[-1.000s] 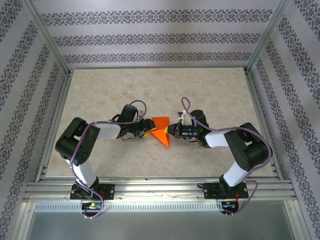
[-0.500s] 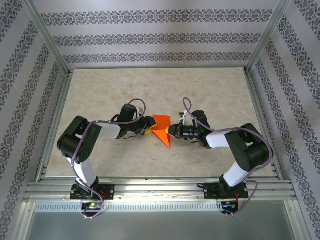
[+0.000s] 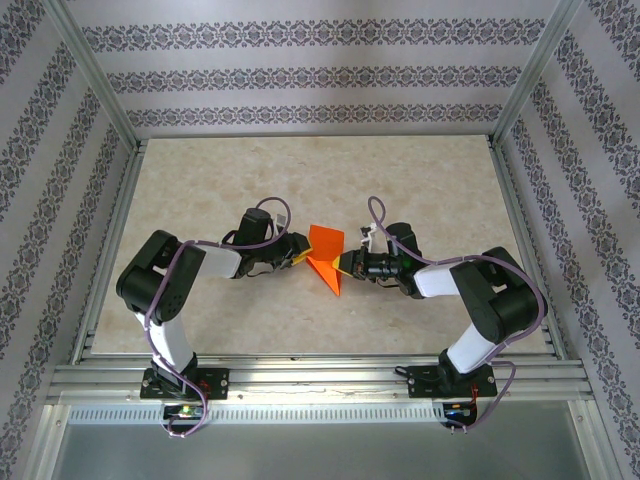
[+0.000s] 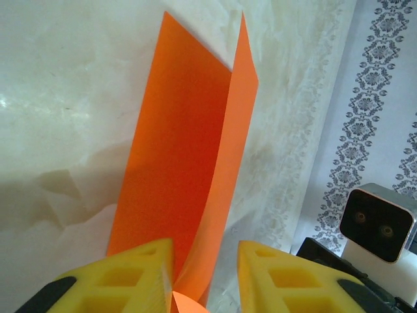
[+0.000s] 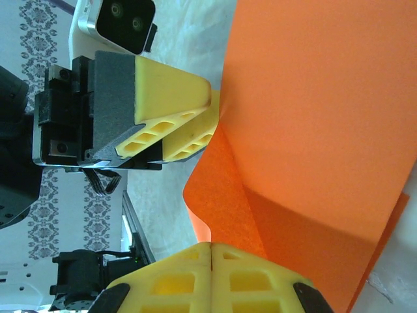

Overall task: Fold a paper plane with a square sheet of paper (pick it up from the middle)
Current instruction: Pass the paper.

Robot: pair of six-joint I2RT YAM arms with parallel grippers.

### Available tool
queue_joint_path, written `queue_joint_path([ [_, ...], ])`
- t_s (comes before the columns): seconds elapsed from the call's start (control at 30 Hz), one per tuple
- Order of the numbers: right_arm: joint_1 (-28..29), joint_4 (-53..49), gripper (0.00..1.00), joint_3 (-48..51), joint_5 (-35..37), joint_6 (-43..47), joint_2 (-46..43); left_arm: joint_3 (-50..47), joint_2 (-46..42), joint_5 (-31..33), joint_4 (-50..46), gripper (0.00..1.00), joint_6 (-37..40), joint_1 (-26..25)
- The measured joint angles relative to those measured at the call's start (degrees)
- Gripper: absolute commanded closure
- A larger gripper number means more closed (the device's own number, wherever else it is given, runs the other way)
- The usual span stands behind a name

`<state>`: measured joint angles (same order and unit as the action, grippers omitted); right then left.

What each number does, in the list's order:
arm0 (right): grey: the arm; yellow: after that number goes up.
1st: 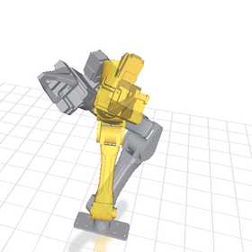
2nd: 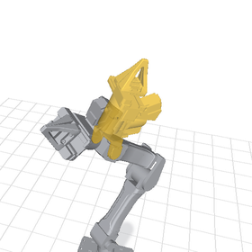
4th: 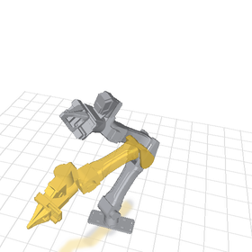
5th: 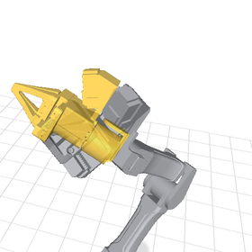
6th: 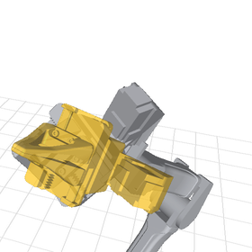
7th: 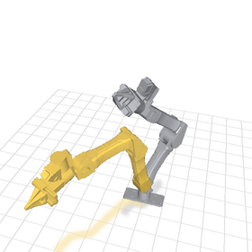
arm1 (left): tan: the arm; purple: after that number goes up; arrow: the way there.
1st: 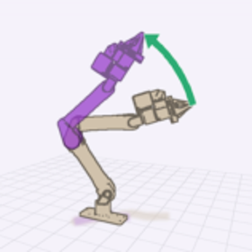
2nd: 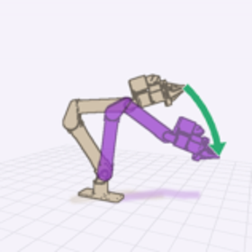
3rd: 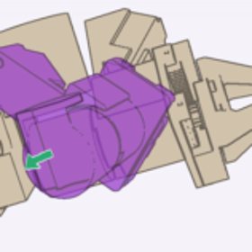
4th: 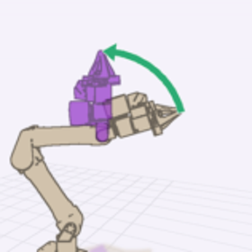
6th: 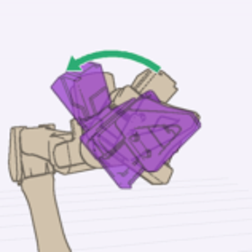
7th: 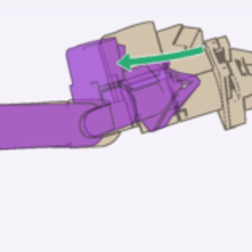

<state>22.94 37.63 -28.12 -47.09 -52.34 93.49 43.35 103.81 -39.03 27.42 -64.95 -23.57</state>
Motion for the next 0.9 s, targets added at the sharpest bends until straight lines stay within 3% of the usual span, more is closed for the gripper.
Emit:
queue_joint_path([
  [0.7, -1.36, -0.17, 0.99, 1.31, 0.09, 0.2, -0.68, 0.0, 0.13, -0.04, 0.48, 0.99, 0.26, 0.07],
  [0.8, -1.81, -1.03, 0.89, 1.36, 0.33, 0.42, -1.27, -0.02, -0.04, 0.07, 0.44, 1.0, 0.35, 0.07],
  [0.87, -1.84, -2.51, 0.73, 1.42, 1.36, 0.96, -2.4, -0.61, -0.98, 0.61, 0.46, 1.0, 0.26, 0.07],
  [0.9, -1.84, -3.58, 0.69, 1.53, 2.23, 1.49, -3.37, -1.2, -1.79, 1.07, 0.46, 1.0, 0.13, 0.07],
])
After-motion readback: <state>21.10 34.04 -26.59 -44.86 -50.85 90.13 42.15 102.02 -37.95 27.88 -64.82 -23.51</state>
